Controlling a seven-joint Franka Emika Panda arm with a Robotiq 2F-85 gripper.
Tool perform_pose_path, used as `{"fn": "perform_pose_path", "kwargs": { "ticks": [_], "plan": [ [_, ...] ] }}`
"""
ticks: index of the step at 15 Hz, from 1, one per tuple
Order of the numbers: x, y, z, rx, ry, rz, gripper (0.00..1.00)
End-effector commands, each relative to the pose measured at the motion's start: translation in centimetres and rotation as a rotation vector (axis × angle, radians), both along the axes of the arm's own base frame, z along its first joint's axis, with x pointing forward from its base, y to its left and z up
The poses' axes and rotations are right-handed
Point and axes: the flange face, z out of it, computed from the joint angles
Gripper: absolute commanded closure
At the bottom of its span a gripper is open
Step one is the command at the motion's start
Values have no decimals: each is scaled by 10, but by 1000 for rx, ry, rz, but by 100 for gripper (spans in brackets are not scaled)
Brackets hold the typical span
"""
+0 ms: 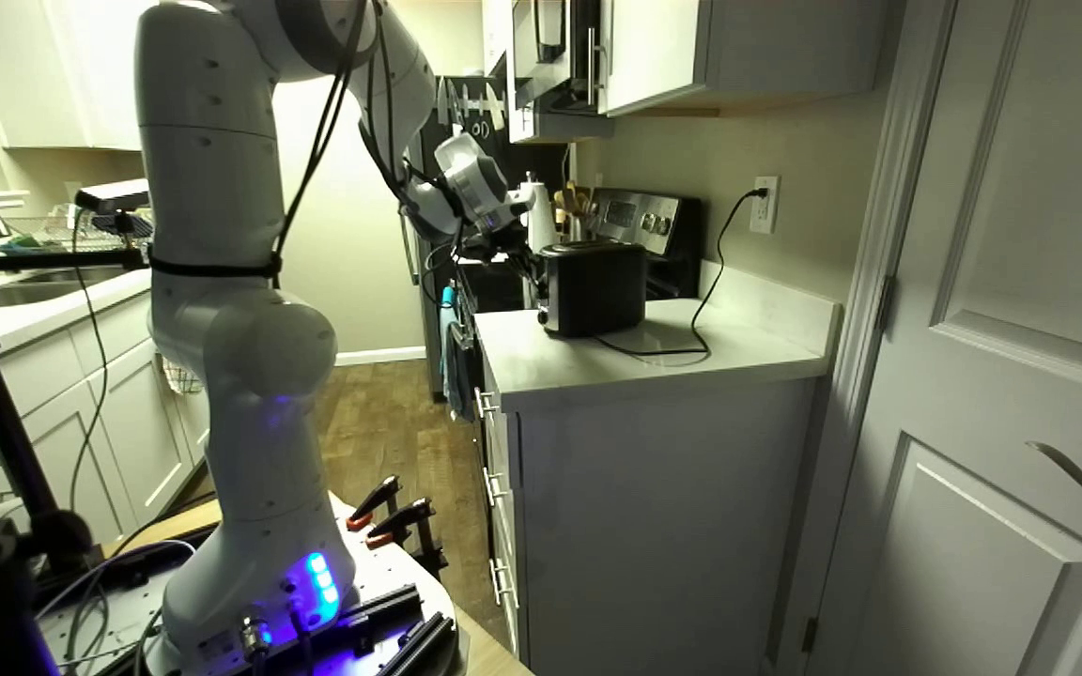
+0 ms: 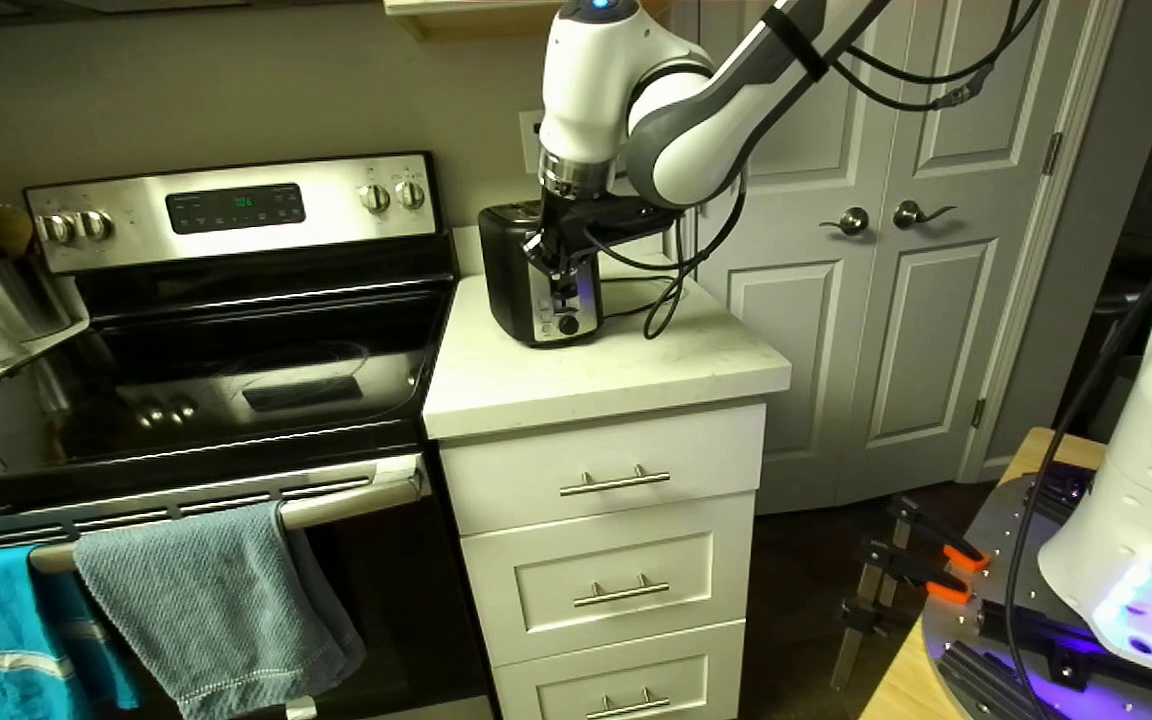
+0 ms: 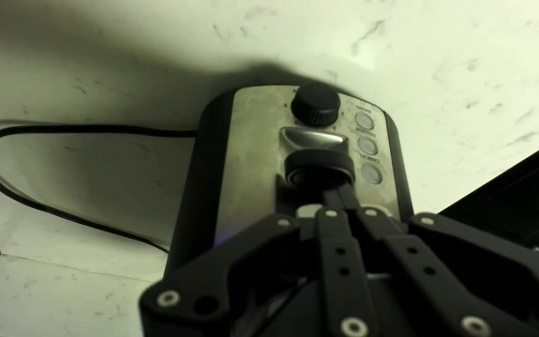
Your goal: Push the black knob on the toaster downwards
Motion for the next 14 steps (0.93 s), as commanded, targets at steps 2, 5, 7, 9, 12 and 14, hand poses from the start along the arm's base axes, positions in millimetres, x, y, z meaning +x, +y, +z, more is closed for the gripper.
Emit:
{"fn": "perform_pose_path", "kwargs": {
  "ticks": [2,5,7,9,12,14],
  "plan": [
    [1,8,-26,13,-7,4,100],
    [0,9,-28,8,-24,0,100],
    [-1,10,-31,10,-30,-9,100],
    [-4,10,-37,11,-35,-19,100],
    [-6,10,-46,13,-48,-33,100],
    [-6,11,-51,15,-60,-41,100]
  ]
}}
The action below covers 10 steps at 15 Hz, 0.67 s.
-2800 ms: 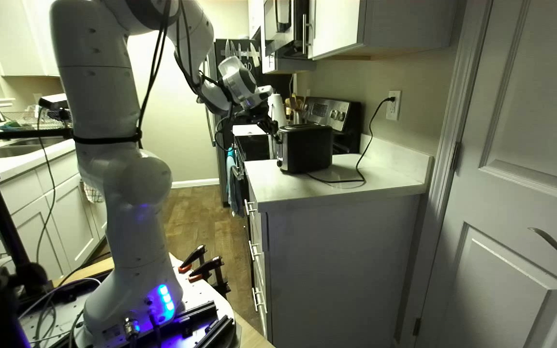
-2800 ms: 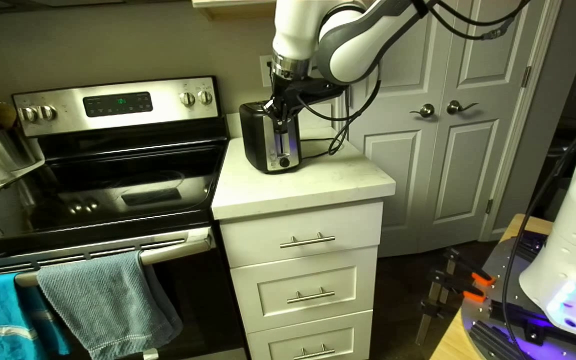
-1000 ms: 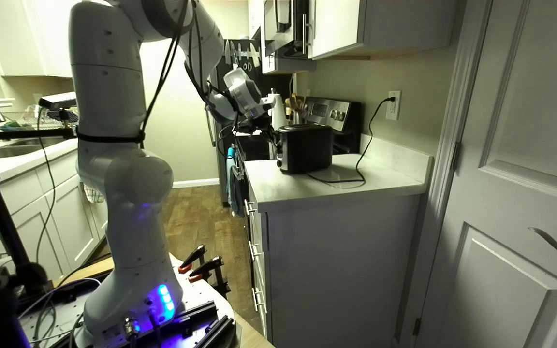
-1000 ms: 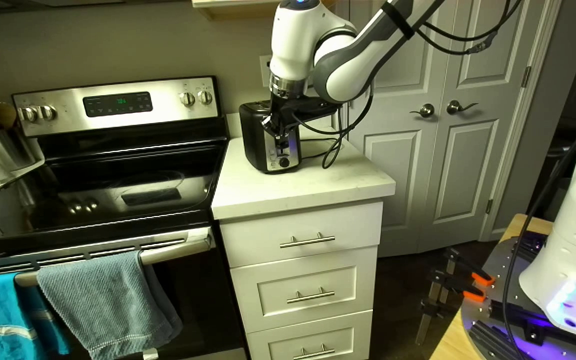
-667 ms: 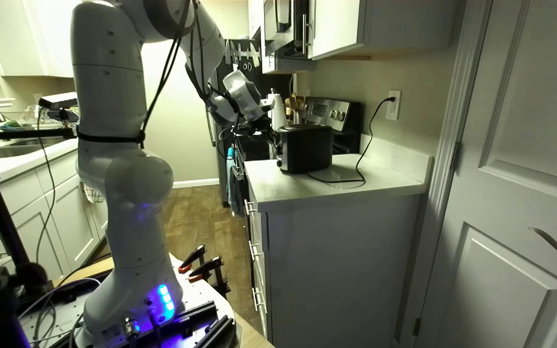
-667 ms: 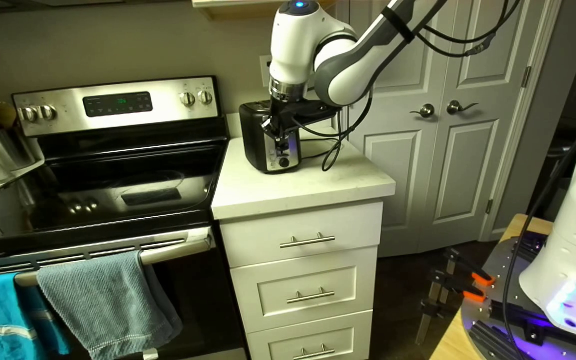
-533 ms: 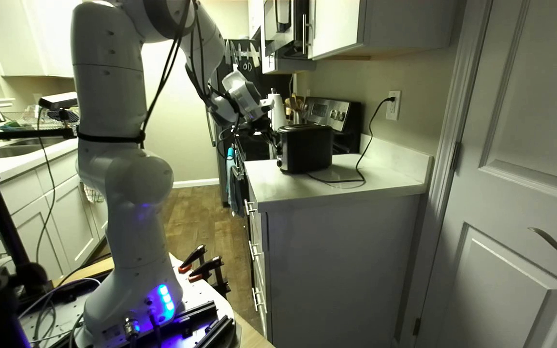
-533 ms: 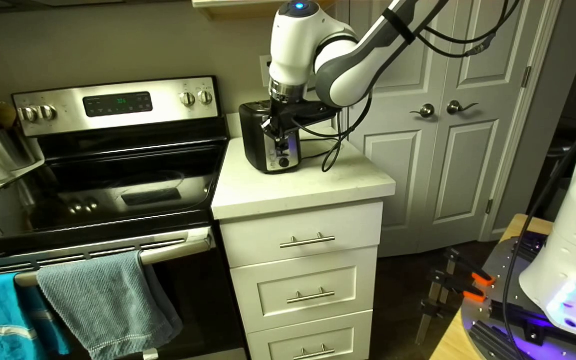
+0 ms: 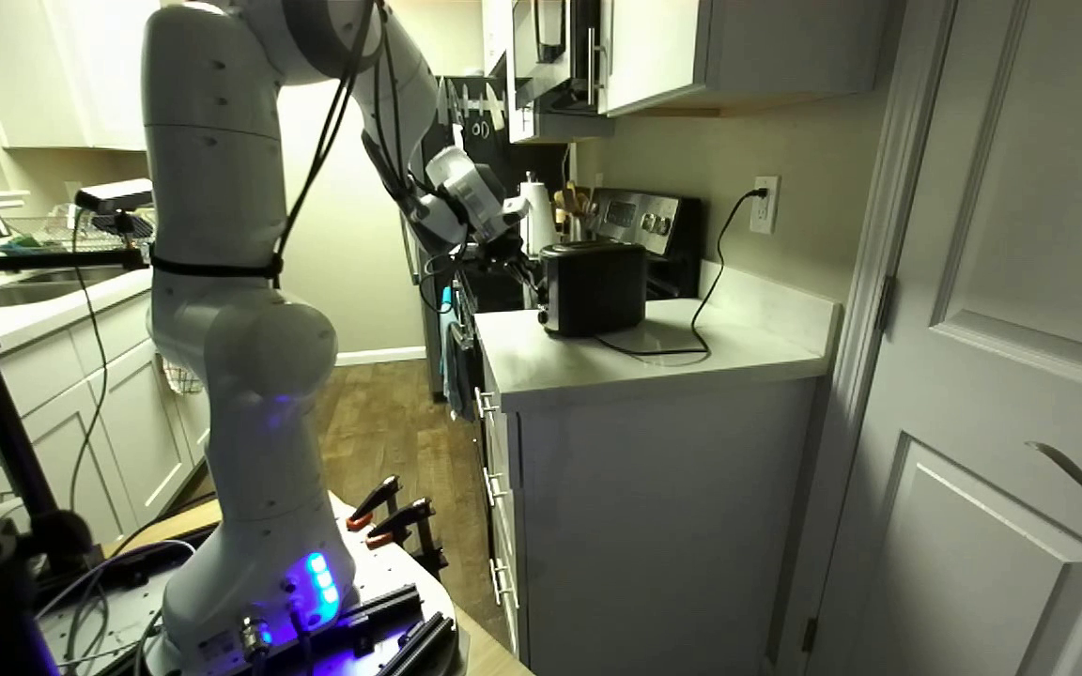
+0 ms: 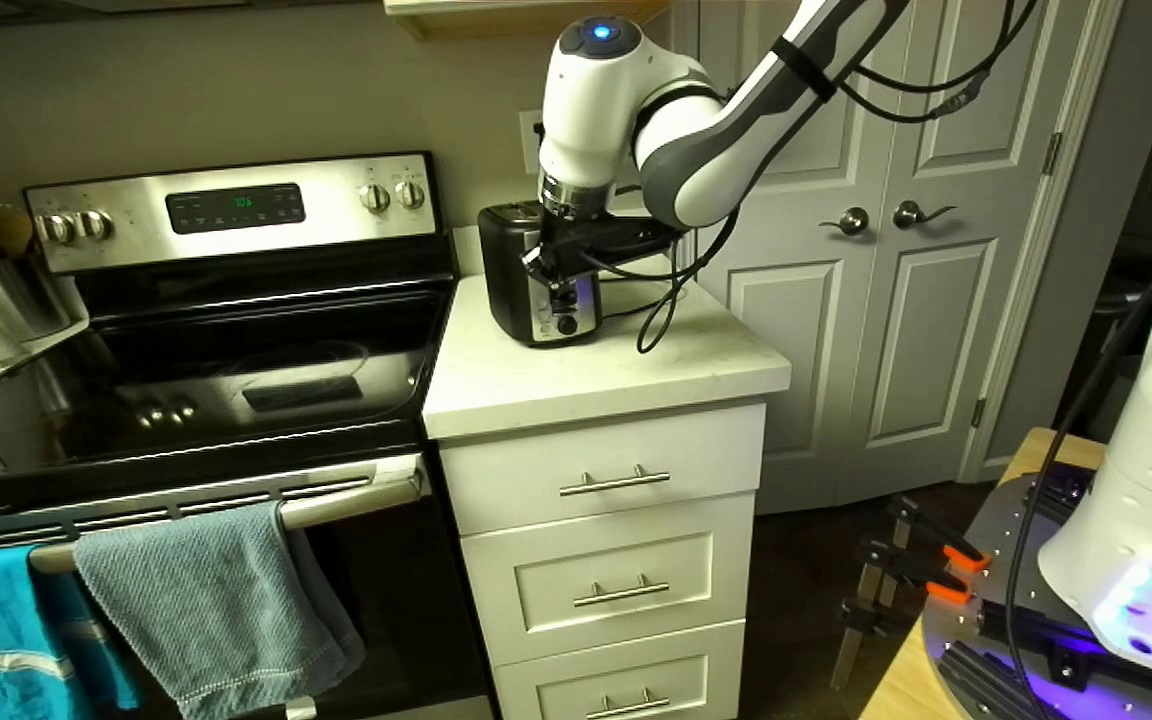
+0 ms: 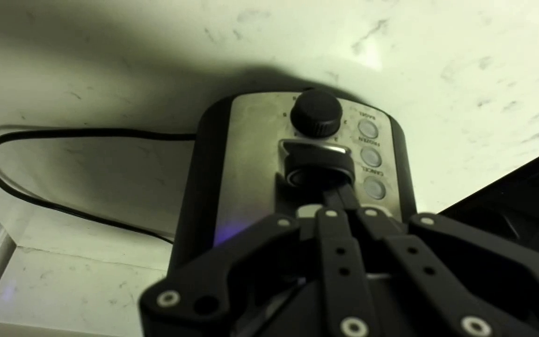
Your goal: Push the black knob on the toaster downwards
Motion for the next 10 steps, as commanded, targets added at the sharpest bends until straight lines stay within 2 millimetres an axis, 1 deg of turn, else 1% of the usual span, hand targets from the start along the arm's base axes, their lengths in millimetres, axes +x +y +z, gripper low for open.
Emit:
{"fn": "perform_pose_path", "kwargs": {
  "ticks": [1,4,8,10],
  "plan": [
    [-1,3,-35,38,0,-8,100],
    [-3,3,-42,45,-12,-28,100],
    [-11,4,-59,107,-14,-77,100],
    [-12,4,-59,124,-28,-93,100]
  ]
}}
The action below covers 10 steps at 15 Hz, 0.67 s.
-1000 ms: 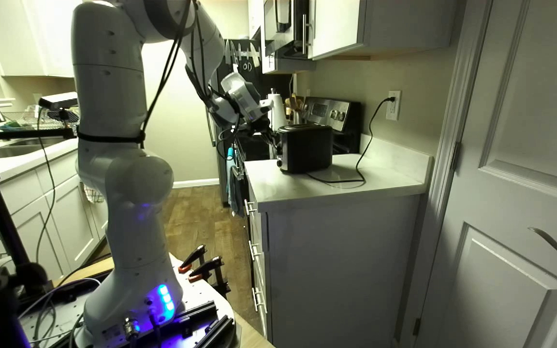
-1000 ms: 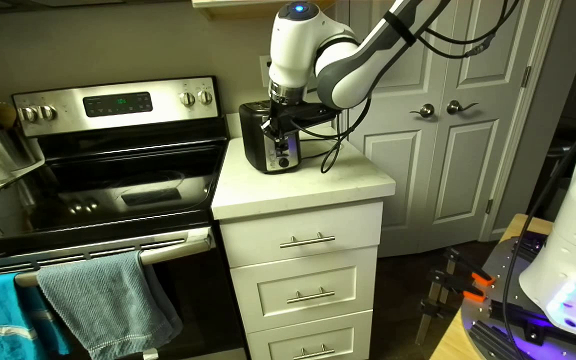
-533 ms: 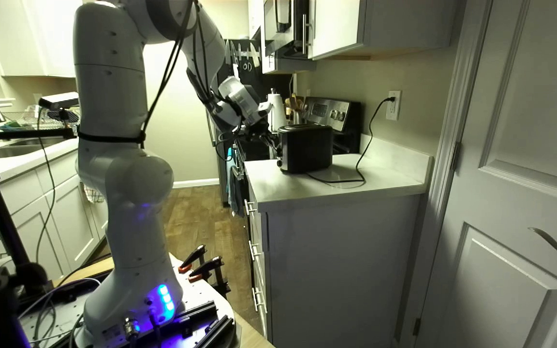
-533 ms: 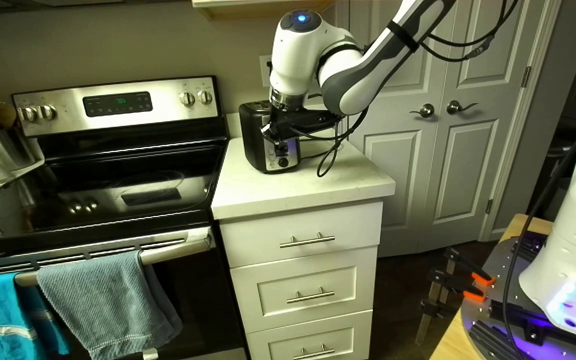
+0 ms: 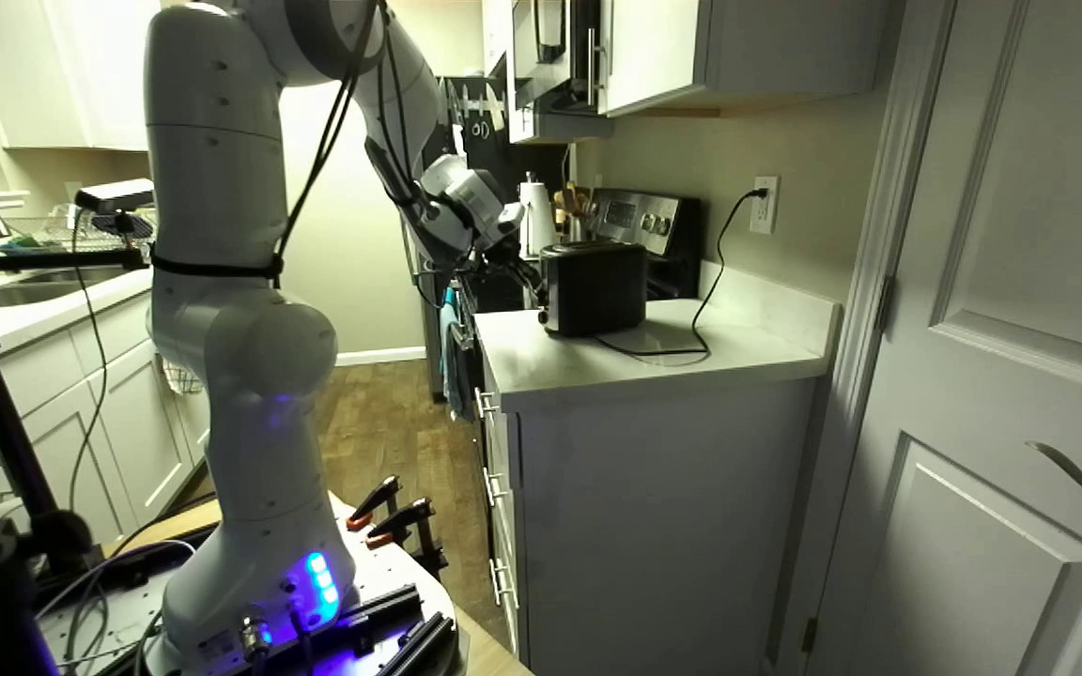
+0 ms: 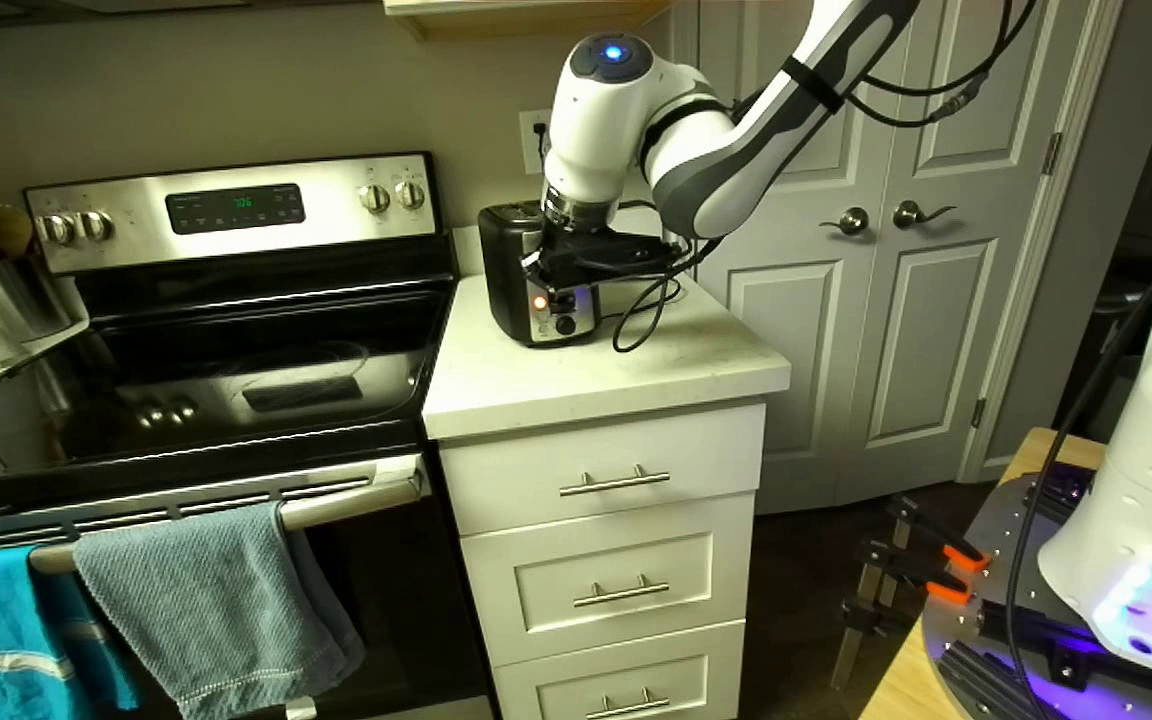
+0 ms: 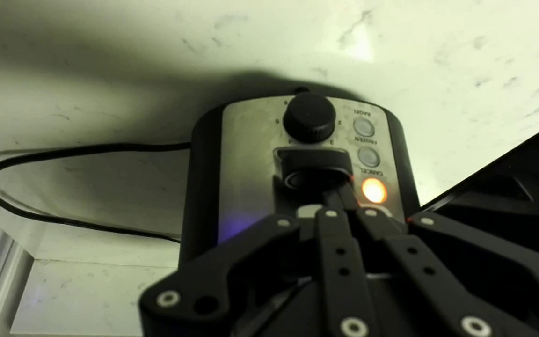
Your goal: Push the black knob on the toaster downwards
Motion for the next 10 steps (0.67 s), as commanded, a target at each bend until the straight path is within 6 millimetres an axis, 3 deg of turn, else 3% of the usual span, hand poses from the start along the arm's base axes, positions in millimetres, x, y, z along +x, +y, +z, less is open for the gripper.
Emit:
{"fn": "perform_pose_path", "kwargs": {
  "ticks": [1,7,10],
  "plan": [
    [-7,1,-46,75,40,-26,100],
    [-18,2,-14,71,23,-50,100],
    [-29,13,6,113,50,-51,100]
  ]
}}
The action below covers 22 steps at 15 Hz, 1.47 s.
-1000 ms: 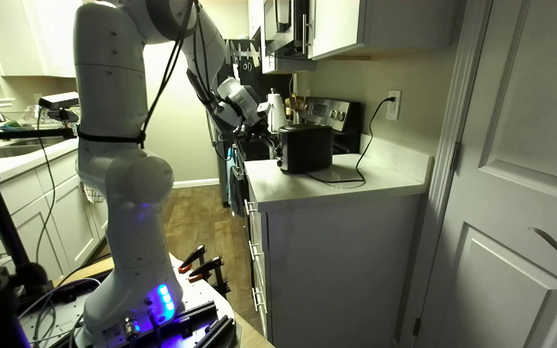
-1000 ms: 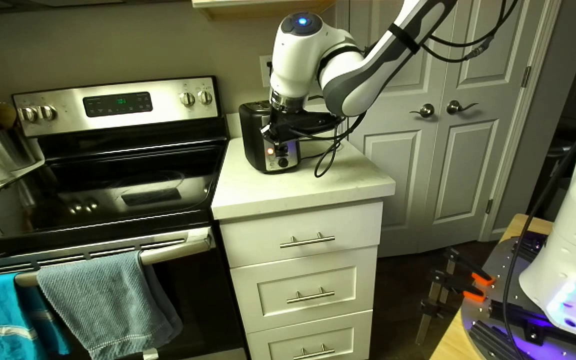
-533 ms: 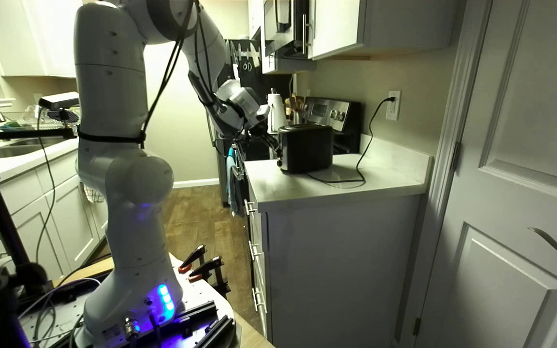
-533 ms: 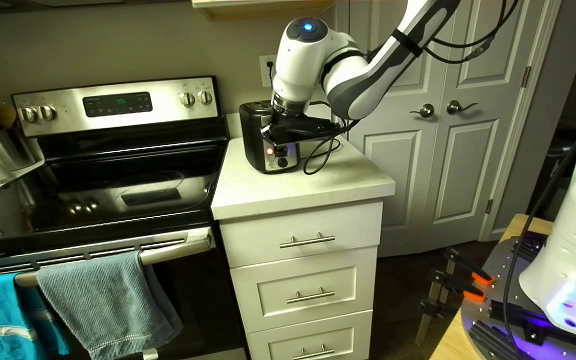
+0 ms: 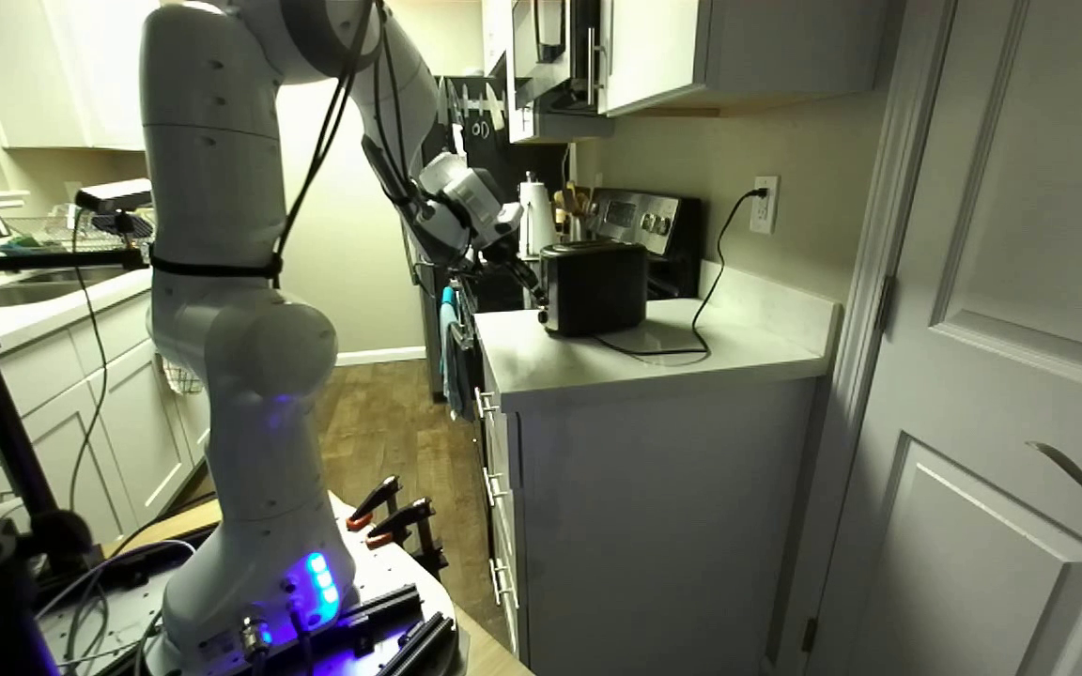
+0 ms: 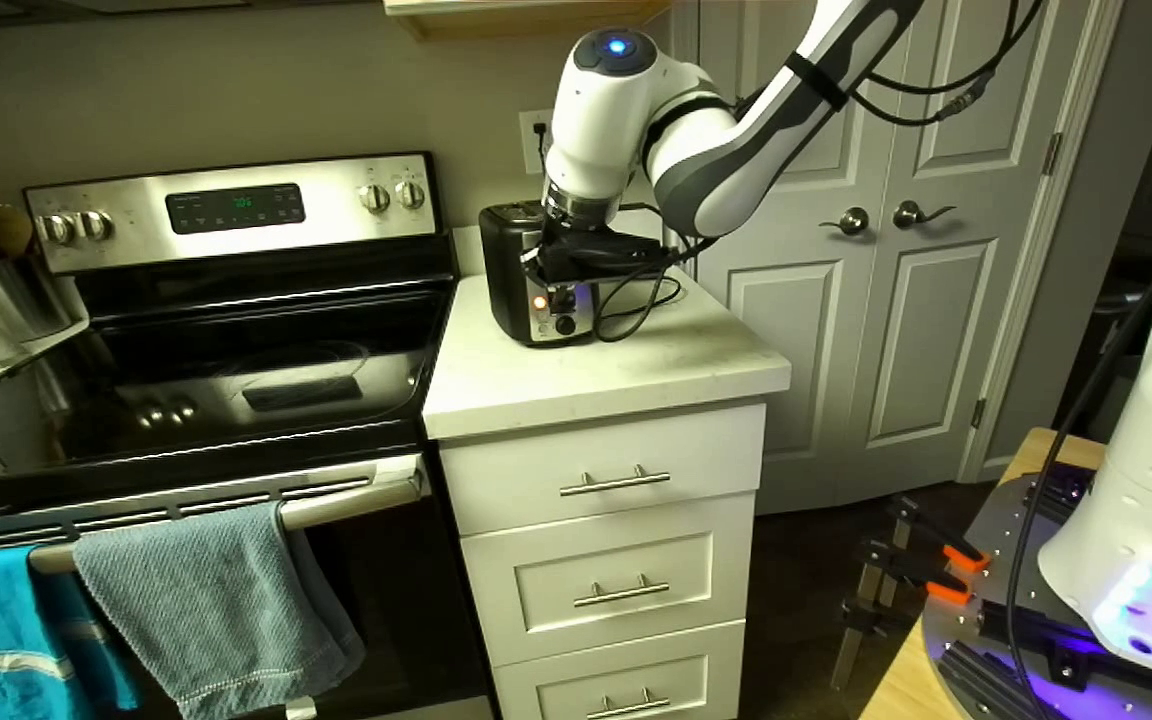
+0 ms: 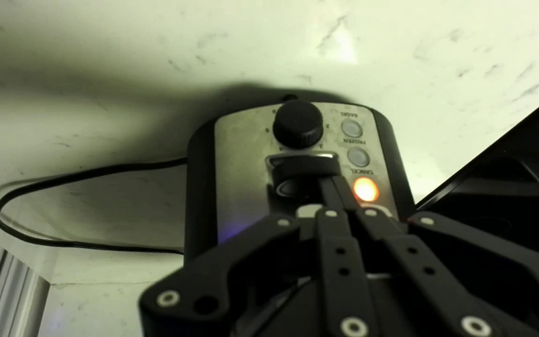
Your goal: Push the black knob on the toaster downwards
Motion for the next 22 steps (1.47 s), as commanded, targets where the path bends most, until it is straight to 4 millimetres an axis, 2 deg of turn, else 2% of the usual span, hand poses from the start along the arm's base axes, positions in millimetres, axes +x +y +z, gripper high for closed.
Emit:
{"fn": "perform_pose_path", "kwargs": {
  "ticks": [1,6,11,12,13,22],
  "plan": [
    [-30,17,8,63,71,13,100],
    [-56,55,40,99,129,50,100],
    [-66,64,67,102,140,53,100],
    [-66,64,70,99,145,47,100],
    [-61,68,63,108,126,40,99],
    [-62,67,67,108,128,35,99]
  ]
}}
